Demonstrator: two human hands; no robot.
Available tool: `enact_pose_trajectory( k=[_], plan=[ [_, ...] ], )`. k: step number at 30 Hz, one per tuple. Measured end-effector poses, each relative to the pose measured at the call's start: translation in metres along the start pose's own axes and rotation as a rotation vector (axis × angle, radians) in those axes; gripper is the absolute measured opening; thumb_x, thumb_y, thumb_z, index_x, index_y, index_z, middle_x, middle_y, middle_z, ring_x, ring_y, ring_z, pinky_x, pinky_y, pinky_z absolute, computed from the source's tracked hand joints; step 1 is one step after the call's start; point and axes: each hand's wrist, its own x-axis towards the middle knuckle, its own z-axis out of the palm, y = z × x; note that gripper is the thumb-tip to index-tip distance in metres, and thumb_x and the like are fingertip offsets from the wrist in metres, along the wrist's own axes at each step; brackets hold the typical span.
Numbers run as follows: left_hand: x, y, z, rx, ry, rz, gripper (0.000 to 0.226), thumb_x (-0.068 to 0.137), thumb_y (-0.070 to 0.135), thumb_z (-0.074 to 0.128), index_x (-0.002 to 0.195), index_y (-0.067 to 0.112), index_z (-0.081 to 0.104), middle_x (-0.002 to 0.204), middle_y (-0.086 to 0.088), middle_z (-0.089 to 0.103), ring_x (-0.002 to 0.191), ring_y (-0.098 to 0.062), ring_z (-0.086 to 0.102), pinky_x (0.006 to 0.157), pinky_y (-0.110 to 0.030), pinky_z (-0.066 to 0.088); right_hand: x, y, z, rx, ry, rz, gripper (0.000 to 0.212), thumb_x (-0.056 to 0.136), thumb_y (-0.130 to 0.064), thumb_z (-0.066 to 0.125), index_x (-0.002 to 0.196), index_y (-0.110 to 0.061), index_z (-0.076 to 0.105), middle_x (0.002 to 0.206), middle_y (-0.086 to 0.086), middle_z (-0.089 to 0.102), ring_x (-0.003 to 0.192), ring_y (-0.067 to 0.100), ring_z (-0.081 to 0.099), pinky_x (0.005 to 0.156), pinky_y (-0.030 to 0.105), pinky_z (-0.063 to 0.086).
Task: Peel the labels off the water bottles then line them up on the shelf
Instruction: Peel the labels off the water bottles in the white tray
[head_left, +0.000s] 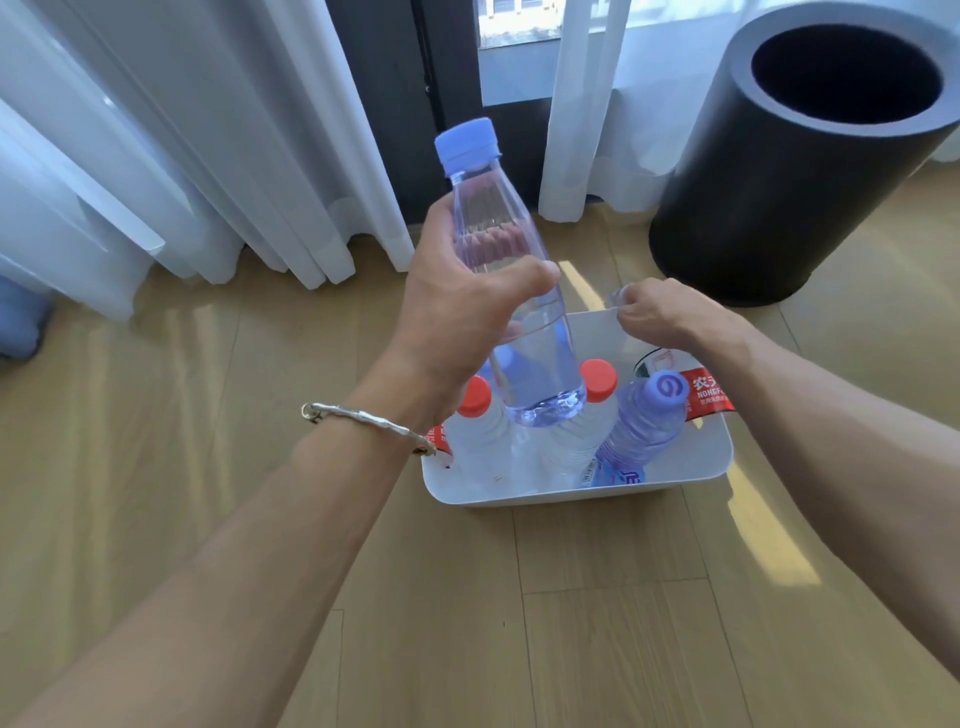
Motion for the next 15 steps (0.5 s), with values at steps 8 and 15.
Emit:
enact_pose_trajectory(
  k=[8,15],
  plan=[
    [0.004,0.004,0.017,0.001,-0.004,0.013,0.061,0.063,0.013,0.068,0.120,0.020,0.049,0.093,0.004,0.061,0.087,-0.014,0.063,0.078,-0.055,0.057,0.004,0.001,0.002,-0.095,0.018,-0.058,0.039,0.097,-0.014,0.035,0.131,-0.011,0.055,0.128,0.020,0.059,0.106,0.036,0.057,0.085,0.035,0.044],
    [0.012,0.011,0.022,-0.013,-0.008,0.022,0.068,0.065,0.013,0.067,0.129,0.024,0.046,0.096,0.003,0.059,0.096,-0.021,0.062,0.081,-0.060,0.055,0.007,0.005,0.001,-0.158,0.012,-0.077,0.030,0.099,-0.023,0.038,0.116,-0.010,0.060,0.105,0.013,0.062,0.083,0.028,0.052,0.070,0.032,0.040]
  ],
)
